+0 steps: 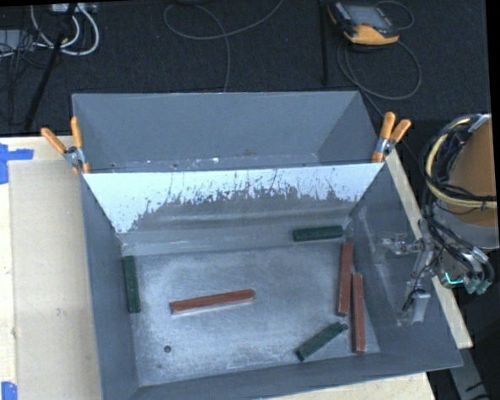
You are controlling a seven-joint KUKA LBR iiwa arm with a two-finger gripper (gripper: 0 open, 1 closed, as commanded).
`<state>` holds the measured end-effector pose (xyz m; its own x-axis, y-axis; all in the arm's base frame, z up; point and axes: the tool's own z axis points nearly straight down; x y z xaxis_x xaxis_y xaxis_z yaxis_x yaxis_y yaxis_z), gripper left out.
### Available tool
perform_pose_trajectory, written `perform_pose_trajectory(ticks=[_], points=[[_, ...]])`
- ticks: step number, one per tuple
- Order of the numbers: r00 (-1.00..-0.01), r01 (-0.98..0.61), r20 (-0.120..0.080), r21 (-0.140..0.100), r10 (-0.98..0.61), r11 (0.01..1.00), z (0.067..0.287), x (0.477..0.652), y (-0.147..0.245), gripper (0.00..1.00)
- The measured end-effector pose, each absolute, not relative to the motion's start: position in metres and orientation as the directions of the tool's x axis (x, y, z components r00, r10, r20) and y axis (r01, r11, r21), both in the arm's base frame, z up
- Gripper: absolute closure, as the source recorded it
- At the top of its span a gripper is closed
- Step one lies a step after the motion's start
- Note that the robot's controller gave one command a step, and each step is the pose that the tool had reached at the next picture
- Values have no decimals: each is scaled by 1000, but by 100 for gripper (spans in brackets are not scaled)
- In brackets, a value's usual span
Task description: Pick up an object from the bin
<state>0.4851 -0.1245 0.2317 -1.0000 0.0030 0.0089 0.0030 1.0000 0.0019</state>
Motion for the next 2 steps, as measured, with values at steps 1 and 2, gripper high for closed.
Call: perform_pose_trajectory(ticks=[1,2], points=[[-899,-438,-21,-11,-438,899,72,480,-88,0],[-855,-519,-3,0,-519,855,70,516,-68,0]])
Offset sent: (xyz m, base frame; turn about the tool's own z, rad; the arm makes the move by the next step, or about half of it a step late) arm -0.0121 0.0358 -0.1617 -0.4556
